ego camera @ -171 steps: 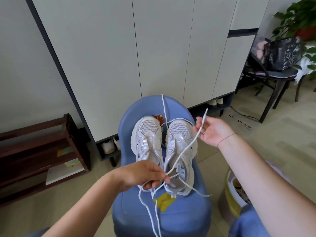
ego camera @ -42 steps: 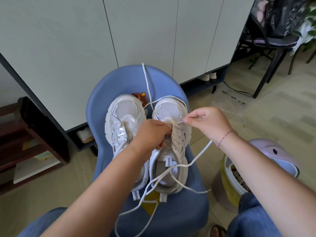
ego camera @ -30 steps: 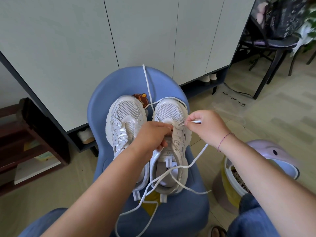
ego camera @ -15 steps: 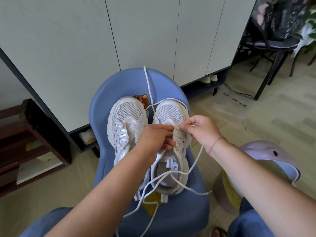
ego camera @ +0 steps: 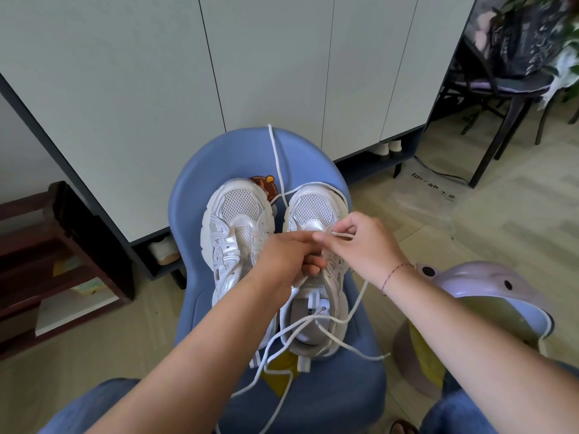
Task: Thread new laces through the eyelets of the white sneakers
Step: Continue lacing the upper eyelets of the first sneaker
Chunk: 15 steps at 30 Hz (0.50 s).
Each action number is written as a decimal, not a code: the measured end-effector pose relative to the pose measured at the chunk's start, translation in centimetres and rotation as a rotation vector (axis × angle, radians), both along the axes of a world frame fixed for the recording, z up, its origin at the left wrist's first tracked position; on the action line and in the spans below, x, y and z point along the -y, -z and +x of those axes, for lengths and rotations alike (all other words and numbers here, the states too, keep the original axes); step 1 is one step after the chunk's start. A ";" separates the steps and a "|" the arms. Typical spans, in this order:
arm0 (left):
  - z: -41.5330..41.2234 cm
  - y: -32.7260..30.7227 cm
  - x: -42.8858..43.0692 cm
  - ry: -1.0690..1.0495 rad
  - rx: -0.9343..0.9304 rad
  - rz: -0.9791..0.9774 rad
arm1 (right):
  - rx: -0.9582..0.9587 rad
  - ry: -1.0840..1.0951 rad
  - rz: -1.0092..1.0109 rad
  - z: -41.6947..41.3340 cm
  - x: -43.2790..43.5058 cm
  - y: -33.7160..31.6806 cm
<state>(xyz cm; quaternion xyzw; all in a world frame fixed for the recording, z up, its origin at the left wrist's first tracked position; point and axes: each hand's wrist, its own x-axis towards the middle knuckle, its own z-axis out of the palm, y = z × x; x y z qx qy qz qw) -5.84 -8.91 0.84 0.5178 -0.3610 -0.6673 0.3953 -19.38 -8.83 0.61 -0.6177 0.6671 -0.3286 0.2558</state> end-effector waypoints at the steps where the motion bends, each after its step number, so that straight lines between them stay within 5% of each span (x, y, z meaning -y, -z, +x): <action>1: 0.1 0.0 0.0 -0.004 -0.001 0.008 | 0.005 -0.011 0.048 0.2 -0.3 -0.2; 15: 0.2 -0.2 -0.4 0.055 0.112 -0.080 | 0.208 -0.057 0.150 -0.6 -0.4 -1.0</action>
